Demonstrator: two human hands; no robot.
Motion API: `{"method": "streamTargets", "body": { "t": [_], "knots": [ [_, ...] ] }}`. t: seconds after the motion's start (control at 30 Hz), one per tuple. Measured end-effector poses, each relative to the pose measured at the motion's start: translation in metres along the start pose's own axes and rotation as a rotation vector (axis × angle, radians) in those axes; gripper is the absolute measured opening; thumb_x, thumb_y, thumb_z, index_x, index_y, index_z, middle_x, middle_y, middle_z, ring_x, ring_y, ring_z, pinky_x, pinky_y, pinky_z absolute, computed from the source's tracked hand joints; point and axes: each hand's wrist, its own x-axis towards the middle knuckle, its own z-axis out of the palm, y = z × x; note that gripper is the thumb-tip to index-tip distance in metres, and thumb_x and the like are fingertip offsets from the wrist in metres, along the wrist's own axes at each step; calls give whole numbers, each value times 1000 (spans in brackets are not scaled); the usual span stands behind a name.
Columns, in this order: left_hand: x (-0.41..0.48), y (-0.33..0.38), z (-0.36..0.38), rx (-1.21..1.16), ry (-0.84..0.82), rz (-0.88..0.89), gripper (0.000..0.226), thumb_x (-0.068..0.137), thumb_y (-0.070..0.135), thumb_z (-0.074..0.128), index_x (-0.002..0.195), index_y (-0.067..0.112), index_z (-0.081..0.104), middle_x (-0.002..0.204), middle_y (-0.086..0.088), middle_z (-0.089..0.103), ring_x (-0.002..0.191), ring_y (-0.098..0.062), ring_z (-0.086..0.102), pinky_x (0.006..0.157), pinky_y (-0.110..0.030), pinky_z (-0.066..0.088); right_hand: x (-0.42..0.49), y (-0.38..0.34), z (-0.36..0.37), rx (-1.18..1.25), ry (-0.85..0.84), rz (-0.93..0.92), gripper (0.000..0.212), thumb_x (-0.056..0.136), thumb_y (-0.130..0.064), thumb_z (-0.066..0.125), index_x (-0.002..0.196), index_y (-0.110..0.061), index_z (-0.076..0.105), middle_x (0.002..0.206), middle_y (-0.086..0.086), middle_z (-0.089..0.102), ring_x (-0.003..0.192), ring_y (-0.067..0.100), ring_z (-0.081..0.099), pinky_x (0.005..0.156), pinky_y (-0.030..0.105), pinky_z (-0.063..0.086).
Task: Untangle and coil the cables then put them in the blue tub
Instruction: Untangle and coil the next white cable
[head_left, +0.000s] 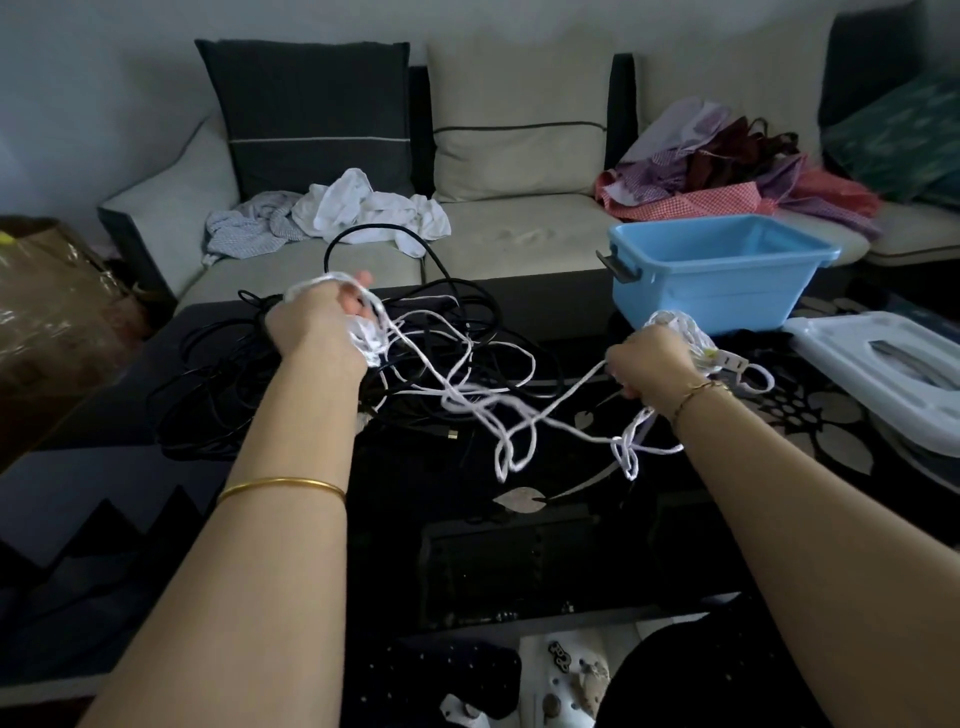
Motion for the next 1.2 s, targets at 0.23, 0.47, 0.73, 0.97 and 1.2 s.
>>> {"method": "streamTargets", "body": {
  "t": [0.23, 0.47, 0.73, 0.97, 1.2],
  "knots": [
    [-41, -15, 19, 522, -309, 50, 14, 92, 0, 50, 80, 5, 55, 57, -6, 66, 31, -4, 34, 38, -15, 28, -34, -48, 18, -153, -130, -460, 28, 96, -36, 47, 105, -18, 67, 108, 4, 67, 105, 23, 59, 90, 35, 47],
    [-43, -18, 21, 671, -375, 39, 19, 92, 6, 50, 73, 7, 53, 54, -6, 63, 30, -5, 31, 38, -14, 30, -51, -64, 28, 379, -466, -495, 10, 92, -12, 59, 84, -9, 62, 66, 5, 63, 61, 15, 65, 72, 31, 56],
    [-50, 5, 14, -227, -888, -630, 23, 81, 8, 50, 61, 4, 59, 45, 4, 54, 29, -4, 39, 36, -13, 39, -35, -40, 18, 299, -447, -393, 11, 90, -11, 62, 83, -3, 65, 68, 7, 60, 53, 13, 60, 53, 20, 54],
    [-31, 13, 9, -664, -472, -146, 35, 100, 26, 46, 88, -1, 65, 73, -5, 68, 47, -13, 59, 82, -32, 52, -33, -29, 8, -260, -670, -470, 29, 78, 9, 58, 70, -18, 65, 80, 12, 63, 77, 22, 56, 74, 36, 49],
    [-19, -6, 6, 33, -278, 281, 7, 96, 7, 52, 91, 8, 56, 84, 0, 68, 66, -8, 58, 76, -37, 54, -43, -42, -7, -109, -848, -578, 22, 77, 13, 60, 71, -9, 62, 81, 17, 67, 84, 26, 65, 79, 27, 51]
  ]
}}
